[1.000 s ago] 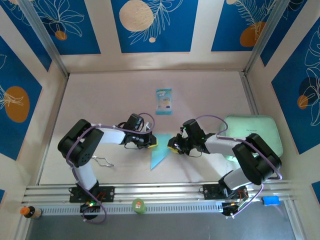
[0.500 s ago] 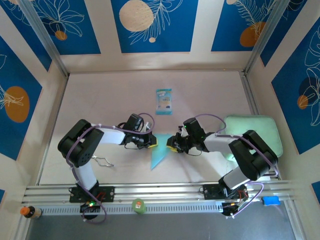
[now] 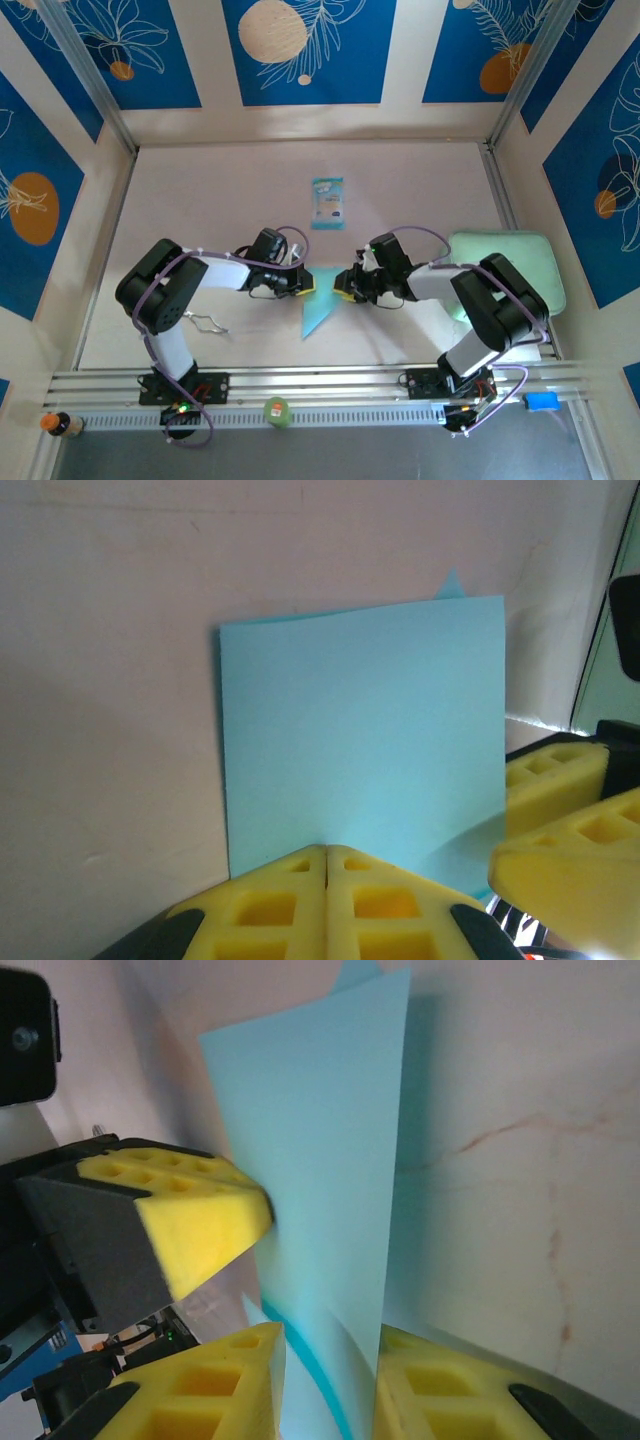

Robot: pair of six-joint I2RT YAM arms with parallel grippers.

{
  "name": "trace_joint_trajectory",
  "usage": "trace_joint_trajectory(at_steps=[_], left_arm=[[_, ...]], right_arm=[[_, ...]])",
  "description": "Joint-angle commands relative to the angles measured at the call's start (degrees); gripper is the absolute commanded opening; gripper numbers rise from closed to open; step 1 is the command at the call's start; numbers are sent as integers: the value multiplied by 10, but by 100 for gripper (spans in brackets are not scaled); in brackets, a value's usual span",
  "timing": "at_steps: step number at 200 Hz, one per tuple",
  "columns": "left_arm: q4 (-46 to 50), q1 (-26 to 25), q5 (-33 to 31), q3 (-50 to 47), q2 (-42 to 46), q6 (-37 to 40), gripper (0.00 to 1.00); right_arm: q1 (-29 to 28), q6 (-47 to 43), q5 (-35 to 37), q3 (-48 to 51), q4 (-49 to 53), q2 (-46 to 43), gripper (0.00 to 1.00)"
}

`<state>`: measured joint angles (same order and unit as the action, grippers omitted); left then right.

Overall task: Fold a paper plane with a square sheet of paper (pick it up from the middle)
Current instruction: Fold the wing for the fifth time at the center of the table.

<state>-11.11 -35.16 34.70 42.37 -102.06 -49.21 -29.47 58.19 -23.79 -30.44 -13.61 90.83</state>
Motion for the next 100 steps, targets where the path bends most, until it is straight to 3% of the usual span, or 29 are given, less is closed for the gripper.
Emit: trace_joint_trajectory(at_steps=[1,100], left_arm=[[11,-6,4,-11,1,1,7],[28,-6,8,7,-2,11,8]], right_arm=[[11,-32,-38,-15,-15,18,27],[33,-69,-70,-31,-31,56,21]])
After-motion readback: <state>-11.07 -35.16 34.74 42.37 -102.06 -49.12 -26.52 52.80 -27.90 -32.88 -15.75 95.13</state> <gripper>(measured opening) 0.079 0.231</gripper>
